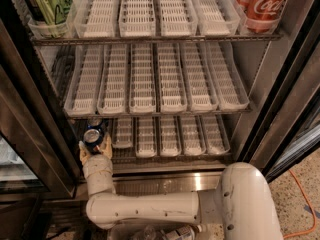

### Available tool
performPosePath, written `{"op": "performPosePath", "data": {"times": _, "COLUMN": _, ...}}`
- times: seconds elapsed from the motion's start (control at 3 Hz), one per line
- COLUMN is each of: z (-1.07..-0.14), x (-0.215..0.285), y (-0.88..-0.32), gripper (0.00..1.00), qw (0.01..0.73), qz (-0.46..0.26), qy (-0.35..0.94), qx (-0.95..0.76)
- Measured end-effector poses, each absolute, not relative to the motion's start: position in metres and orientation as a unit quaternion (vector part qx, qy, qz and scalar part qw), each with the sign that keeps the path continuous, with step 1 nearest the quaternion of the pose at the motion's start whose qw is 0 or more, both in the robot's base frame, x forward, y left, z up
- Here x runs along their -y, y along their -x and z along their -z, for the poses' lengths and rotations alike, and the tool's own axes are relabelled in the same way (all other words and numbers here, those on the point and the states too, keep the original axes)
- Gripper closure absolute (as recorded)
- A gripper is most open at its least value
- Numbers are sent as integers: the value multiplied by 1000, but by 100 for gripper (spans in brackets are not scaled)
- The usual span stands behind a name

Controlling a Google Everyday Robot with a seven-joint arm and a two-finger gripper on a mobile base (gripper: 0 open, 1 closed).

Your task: Pick pepsi can from bottom shelf of fridge

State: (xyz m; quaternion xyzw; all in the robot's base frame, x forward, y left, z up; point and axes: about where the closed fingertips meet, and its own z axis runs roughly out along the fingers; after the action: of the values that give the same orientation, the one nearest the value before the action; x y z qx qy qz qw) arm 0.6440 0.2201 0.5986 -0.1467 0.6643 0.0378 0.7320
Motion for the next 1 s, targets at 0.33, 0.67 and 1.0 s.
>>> {"op": "performPosePath", "data": {"times": 0.33, "z": -599, "x": -221, "y": -646, "gripper": 39, "qw": 732, "qz": -40, "qy": 149, "qx": -664}}
{"op": "performPosePath", "data": {"times": 0.67, "z": -599, "x": -220, "y": -646, "gripper": 59, "qw": 732, "qz": -50, "qy": 153, "qx": -662}}
{"op": "performPosePath", "data": {"times": 1.0, "z": -599, "x": -220, "y": -646, "gripper": 82, "qw": 732, "qz": -50, "qy": 153, "qx": -662}}
